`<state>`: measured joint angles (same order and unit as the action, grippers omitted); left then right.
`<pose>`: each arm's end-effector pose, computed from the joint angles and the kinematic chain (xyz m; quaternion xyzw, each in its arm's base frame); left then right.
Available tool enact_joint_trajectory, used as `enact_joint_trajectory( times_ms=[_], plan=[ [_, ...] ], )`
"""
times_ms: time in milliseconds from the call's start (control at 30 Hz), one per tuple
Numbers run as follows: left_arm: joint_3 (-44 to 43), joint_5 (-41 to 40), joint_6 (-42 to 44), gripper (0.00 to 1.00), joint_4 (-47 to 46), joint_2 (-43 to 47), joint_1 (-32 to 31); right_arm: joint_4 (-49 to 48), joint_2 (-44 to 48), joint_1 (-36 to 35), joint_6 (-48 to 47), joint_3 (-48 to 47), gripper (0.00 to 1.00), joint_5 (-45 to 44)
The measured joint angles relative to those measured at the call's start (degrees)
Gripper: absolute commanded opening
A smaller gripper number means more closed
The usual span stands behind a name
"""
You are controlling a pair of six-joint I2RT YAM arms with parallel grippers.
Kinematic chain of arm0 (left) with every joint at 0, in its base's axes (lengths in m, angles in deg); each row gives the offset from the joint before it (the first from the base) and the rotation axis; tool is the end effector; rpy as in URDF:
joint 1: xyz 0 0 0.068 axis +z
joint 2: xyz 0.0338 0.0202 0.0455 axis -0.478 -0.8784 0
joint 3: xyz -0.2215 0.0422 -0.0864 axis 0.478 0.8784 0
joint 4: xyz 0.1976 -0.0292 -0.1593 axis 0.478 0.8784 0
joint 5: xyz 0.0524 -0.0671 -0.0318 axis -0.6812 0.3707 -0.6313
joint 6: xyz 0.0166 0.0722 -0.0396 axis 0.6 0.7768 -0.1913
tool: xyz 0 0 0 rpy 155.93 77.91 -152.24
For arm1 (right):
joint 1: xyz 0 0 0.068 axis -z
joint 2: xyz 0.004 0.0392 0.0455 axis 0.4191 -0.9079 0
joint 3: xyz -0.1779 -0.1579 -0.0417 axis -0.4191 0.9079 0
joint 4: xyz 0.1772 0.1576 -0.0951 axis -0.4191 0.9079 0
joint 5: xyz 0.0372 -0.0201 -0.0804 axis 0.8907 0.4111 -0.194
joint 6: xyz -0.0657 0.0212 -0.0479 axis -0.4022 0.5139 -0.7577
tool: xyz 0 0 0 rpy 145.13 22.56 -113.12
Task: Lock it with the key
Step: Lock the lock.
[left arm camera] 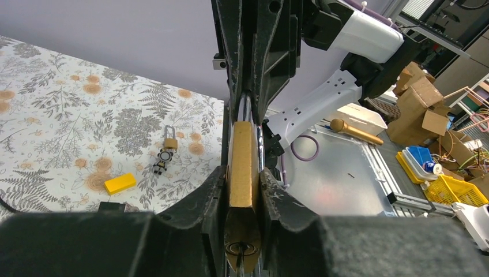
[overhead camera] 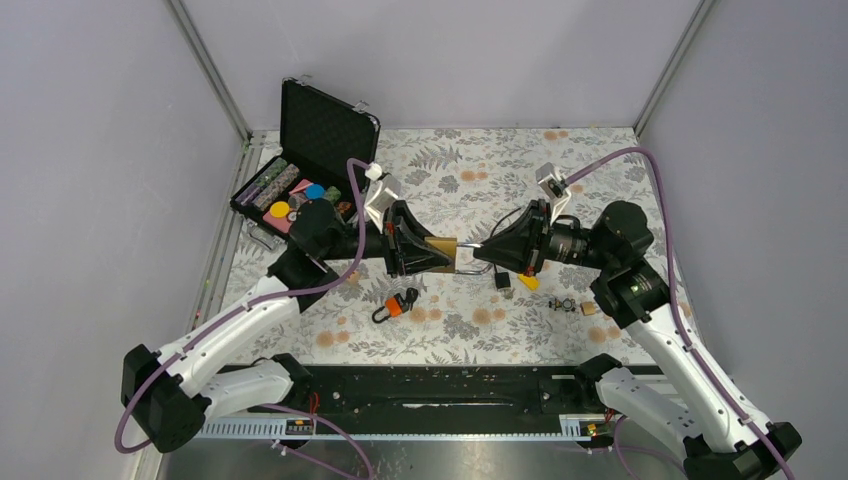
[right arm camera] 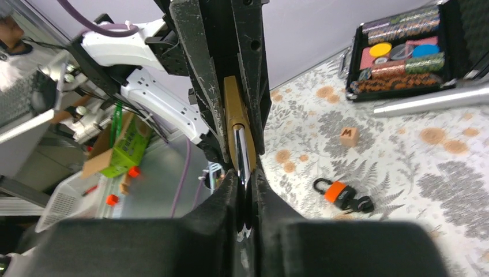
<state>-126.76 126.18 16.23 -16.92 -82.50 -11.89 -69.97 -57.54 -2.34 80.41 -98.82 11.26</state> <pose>0.1692 -0.2188 0.3536 0.3847 0.5431 -0.6192 0.4168 0.1651 0.1487 0.3825 -0.3281 0.5805 0.5605 0.4912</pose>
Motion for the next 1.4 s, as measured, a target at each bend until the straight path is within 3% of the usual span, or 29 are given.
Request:
enact_joint_trajectory(
  times_ms=[67, 133, 433, 733, 967, 1067, 1400],
  plan=[
    [0.4, -0.8, 0.0, 0.00, 0.1, 0.5, 0.0, 0.1, -0.1, 0.0, 0.3, 0.0, 0.61, -0.1],
    [1.0, -1.5, -0.1, 0.00, 0.9, 1.3, 0.0, -0.8, -0.3, -0.1, 0.8, -0.1, 0.74, -0.7],
    [1.1, -5.3, -6.2, 0.00, 5.5, 2.8, 1.8, -3.0, 0.4, -0.1, 3.9, 0.3, 0.73, -1.6],
    [-0.6, -2.1, -16.6, 0.00, 2.6, 2.2, 2.3, -3.8, 1.9, -0.1, 7.3, 2.1, 0.50, -1.6],
    [-0.7, -0.5, -19.5, 0.00, 1.1, 1.8, 2.5, -3.0, 0.2, -0.1, 9.8, 2.1, 0.13, -1.4],
    [-0.7, -0.2, -20.2, 0.00, 1.0, 1.5, 2.6, -3.3, 0.3, -0.2, 10.8, 2.0, 0.02, -1.2],
    [-0.7, 0.1, -21.2, 0.00, 0.3, 1.7, 2.8, -6.8, -0.5, -0.2, 17.7, 2.4, 0.00, -0.7]
  ],
)
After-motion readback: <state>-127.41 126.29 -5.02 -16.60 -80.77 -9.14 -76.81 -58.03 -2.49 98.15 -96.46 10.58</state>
